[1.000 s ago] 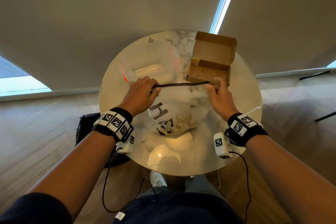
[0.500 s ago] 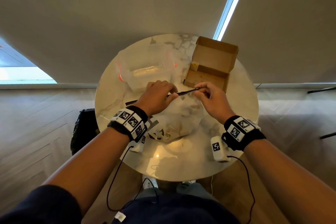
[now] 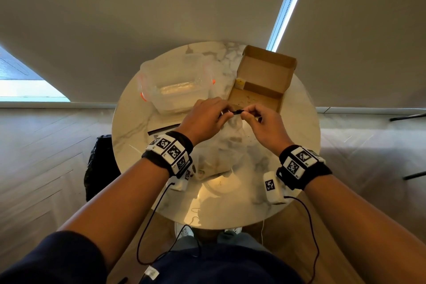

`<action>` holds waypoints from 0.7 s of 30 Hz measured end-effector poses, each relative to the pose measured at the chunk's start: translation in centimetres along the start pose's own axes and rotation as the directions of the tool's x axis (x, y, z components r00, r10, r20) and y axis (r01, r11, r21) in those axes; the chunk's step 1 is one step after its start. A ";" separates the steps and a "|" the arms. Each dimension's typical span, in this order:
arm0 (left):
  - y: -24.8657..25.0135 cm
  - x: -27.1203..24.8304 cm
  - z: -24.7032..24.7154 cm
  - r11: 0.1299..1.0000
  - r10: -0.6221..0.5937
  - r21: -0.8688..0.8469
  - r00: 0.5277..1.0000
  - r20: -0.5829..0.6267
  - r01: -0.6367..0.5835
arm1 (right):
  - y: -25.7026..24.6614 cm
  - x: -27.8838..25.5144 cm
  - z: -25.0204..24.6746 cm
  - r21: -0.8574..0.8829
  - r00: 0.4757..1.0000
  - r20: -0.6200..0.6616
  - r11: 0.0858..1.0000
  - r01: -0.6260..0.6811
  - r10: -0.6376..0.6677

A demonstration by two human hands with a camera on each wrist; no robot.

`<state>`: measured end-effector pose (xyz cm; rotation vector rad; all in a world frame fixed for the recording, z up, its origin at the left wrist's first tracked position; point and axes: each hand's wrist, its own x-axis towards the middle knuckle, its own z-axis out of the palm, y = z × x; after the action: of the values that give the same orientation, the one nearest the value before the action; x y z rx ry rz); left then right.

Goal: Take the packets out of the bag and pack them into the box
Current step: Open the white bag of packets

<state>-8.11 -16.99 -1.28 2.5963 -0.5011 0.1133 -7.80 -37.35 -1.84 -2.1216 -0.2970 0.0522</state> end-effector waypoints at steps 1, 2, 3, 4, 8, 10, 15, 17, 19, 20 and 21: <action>0.2 0.1 0.0 1.000 0.005 -0.007 1.000 -0.003 -0.005 | 0.0 0.0 0.0 0.001 1.000 0.013 1.000 0.012 -0.012; 0.2 0.3 0.2 1.000 0.011 -0.006 1.000 -0.003 -0.011 | -0.1 0.0 0.1 0.002 1.000 0.022 1.000 0.022 -0.023; 0.3 0.4 0.2 1.000 0.018 -0.003 1.000 -0.003 -0.018 | -0.1 0.0 0.1 -0.001 0.999 0.025 1.000 0.028 -0.028; 0.4 0.5 0.3 1.000 0.022 0.001 1.000 -0.003 -0.022 | -0.2 -0.1 0.1 -0.005 0.999 0.024 1.000 0.031 -0.031; 0.5 0.6 0.4 1.000 0.020 -0.010 1.000 -0.001 -0.020 | -0.6 -0.2 0.0 -0.009 0.999 0.005 0.999 0.044 -0.044; 0.5 0.5 0.3 1.000 0.015 -0.019 1.000 0.002 -0.015 | -0.7 -0.2 0.0 -0.015 0.999 -0.013 0.999 0.047 -0.047; -1.1 -0.4 -0.9 1.000 -0.028 -0.001 1.000 0.005 0.028 | -0.4 0.3 -0.2 -0.034 0.994 -0.108 0.999 0.025 -0.028; -2.4 -1.2 -1.8 0.999 -0.043 0.007 0.999 -0.017 0.043 | 0.0 0.5 -0.7 -0.024 0.987 -0.162 1.000 0.011 -0.014; -4.2 -2.3 -2.7 0.998 -0.066 0.015 0.997 -0.048 0.067 | 0.7 0.6 -1.4 -0.020 0.976 -0.215 1.000 -0.019 0.014; -5.0 -2.8 -3.1 0.996 -0.084 0.020 0.995 -0.059 0.085 | 0.9 0.7 -1.6 -0.024 0.974 -0.223 0.999 -0.038 0.032; -5.7 -3.3 -3.5 0.994 -0.105 0.021 0.993 -0.062 0.106 | 0.9 0.8 -1.6 -0.035 0.975 -0.216 0.998 -0.052 0.043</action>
<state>-9.00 -9.56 -1.32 2.6286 -0.3421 0.1636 -6.64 -38.98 -1.70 -2.1523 -0.1196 -0.1568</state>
